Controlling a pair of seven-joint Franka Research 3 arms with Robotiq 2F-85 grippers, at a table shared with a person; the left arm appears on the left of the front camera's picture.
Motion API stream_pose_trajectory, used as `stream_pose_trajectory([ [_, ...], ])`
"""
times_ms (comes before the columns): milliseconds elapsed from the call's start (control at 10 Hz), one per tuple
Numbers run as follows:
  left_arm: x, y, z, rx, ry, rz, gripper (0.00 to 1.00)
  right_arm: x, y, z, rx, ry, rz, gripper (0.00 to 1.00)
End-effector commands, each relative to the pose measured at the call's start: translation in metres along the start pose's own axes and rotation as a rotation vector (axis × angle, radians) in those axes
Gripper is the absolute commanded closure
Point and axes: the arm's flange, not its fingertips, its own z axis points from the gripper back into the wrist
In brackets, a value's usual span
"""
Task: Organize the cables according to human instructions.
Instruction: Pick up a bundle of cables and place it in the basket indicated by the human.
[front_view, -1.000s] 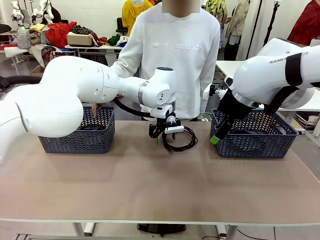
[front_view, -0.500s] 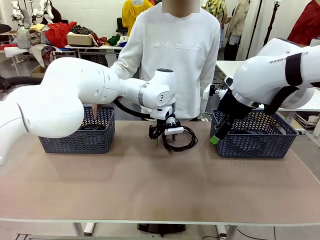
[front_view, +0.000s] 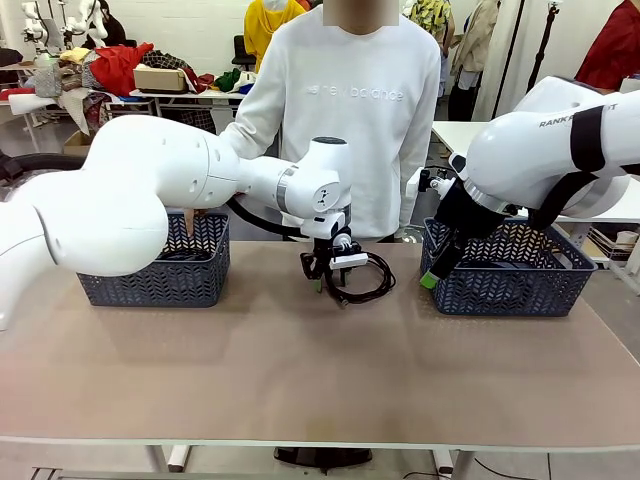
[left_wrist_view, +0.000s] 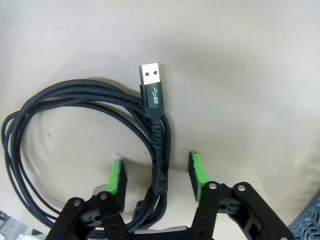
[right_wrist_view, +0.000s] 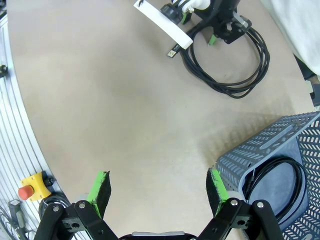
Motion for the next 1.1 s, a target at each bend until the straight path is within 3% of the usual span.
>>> stream_pose_trajectory([
  [0, 0.000, -0.002, 0.001, 0.010, 0.004, -0.021, 0.55, 0.000, 0.001, 0.000, -0.002, -0.002, -0.007, 0.00],
  [400, 0.000, -0.003, 0.009, -0.004, 0.017, -0.021, 0.95, 0.000, 0.001, 0.000, -0.002, -0.002, -0.007, 0.00],
  [500, 0.001, -0.003, 0.012, -0.009, 0.021, -0.022, 1.00, 0.000, 0.001, 0.000, -0.002, -0.002, -0.007, 0.00],
  [800, 0.007, -0.008, 0.031, -0.016, 0.030, -0.005, 1.00, 0.000, 0.001, 0.000, -0.002, -0.002, -0.007, 0.00],
  [1000, 0.013, -0.017, 0.053, -0.022, 0.059, 0.097, 1.00, 0.000, 0.001, 0.000, -0.002, -0.002, -0.007, 0.00],
])
